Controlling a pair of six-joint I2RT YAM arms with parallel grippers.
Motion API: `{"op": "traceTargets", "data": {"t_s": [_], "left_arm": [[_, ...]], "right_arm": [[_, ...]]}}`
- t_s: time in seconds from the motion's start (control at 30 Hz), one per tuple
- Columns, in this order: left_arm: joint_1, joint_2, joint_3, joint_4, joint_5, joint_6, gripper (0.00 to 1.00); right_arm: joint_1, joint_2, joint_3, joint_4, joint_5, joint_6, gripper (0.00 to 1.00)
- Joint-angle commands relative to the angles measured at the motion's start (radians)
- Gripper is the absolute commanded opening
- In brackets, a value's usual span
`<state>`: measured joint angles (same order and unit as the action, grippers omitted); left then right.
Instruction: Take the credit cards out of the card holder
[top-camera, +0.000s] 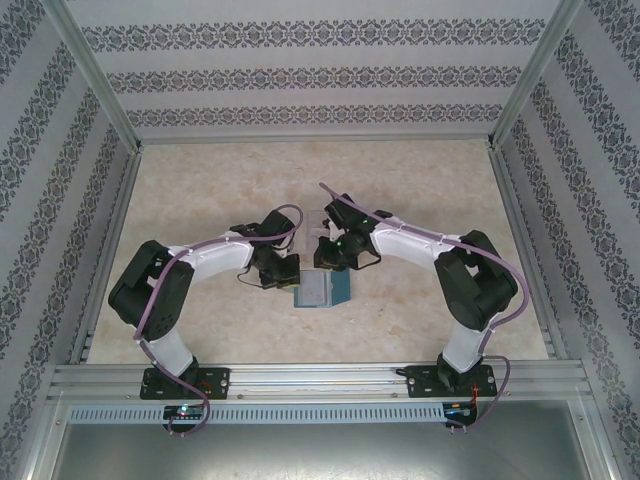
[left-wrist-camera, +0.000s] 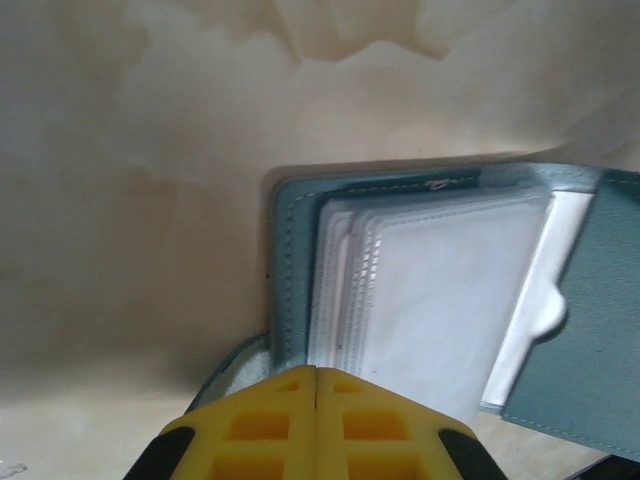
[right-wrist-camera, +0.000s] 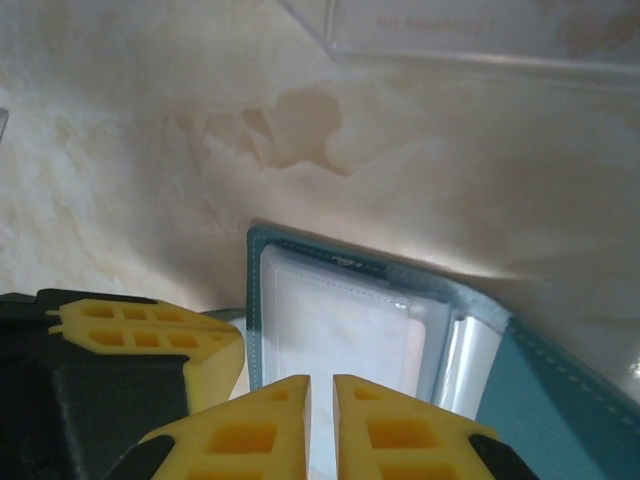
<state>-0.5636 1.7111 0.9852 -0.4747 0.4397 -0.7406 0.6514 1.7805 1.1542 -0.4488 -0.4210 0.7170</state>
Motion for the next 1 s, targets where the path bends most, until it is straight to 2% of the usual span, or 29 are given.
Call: {"op": "traceTargets", "data": {"t_s": [0.0,0.7,0.97], "left_arm": [[-0.012,0.022,-0.020,-0.018,-0.025,0.024,0.04],[-0.003,0.038,-0.090,0.057,0.012,0.008,0.04],[0.001,0.032,-0.099,0.068,0.017,0.003,0.04]], "right_arm": [[0.022,-0.026,-0.023,0.026,-0.002,0.047,0.15],[0.108,0.102,0.008,0.072,-0.054,0.104,0.14],[0.117,0.118,0.017,0.031,-0.016,0.088,0.16]]}}
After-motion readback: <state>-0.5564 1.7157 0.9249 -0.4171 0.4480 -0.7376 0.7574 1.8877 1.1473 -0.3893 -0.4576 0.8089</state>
